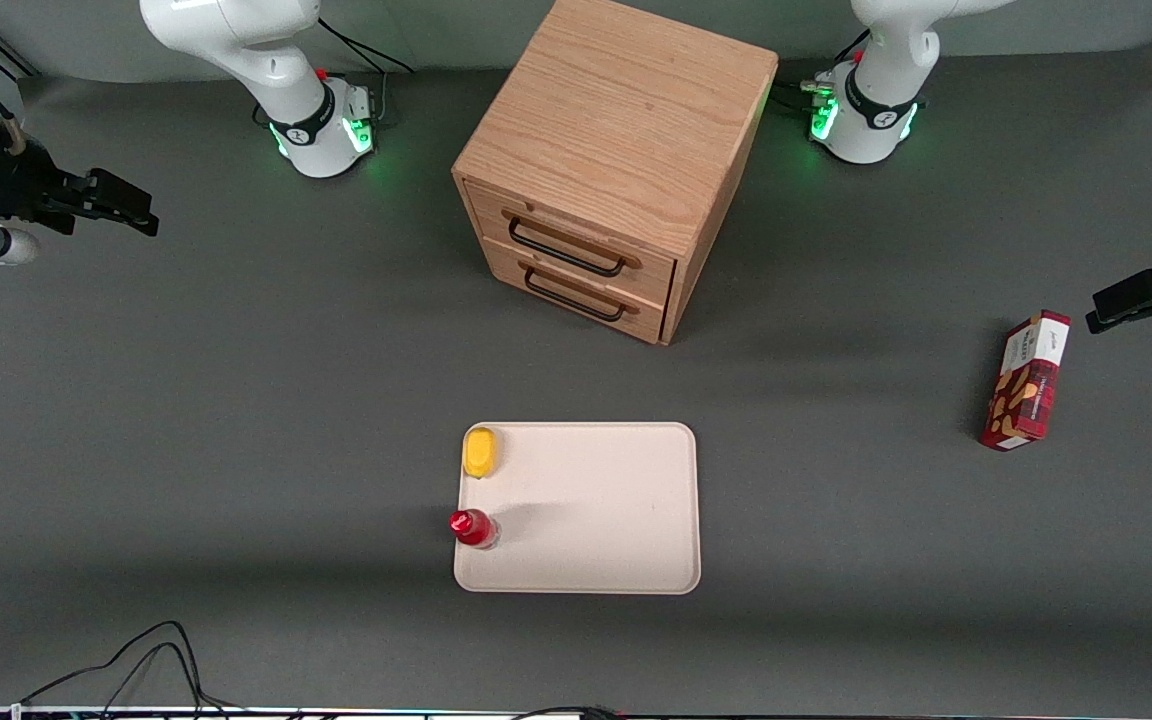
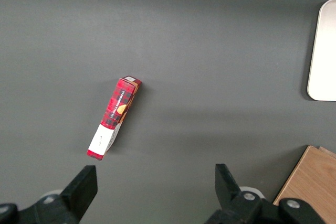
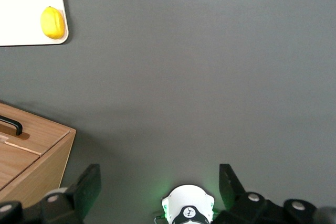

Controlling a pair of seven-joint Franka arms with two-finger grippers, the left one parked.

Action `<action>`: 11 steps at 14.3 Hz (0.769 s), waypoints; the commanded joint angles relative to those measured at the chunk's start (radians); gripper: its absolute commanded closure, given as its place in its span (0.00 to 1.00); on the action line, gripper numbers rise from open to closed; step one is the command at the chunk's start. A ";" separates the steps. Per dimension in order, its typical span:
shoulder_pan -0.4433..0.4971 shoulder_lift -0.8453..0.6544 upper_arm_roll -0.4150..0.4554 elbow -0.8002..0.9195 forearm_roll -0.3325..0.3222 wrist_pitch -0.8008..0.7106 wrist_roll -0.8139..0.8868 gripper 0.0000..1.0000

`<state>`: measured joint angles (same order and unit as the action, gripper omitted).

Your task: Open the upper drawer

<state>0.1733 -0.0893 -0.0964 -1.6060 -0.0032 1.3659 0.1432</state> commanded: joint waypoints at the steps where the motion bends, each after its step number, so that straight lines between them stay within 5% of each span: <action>1: 0.005 0.013 -0.003 0.032 -0.014 -0.014 0.016 0.00; 7: 0.009 0.026 0.003 0.043 -0.009 -0.016 0.007 0.00; 11: 0.009 0.039 0.032 0.078 0.089 -0.024 -0.182 0.00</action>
<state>0.1770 -0.0782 -0.0706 -1.5883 0.0437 1.3645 0.0724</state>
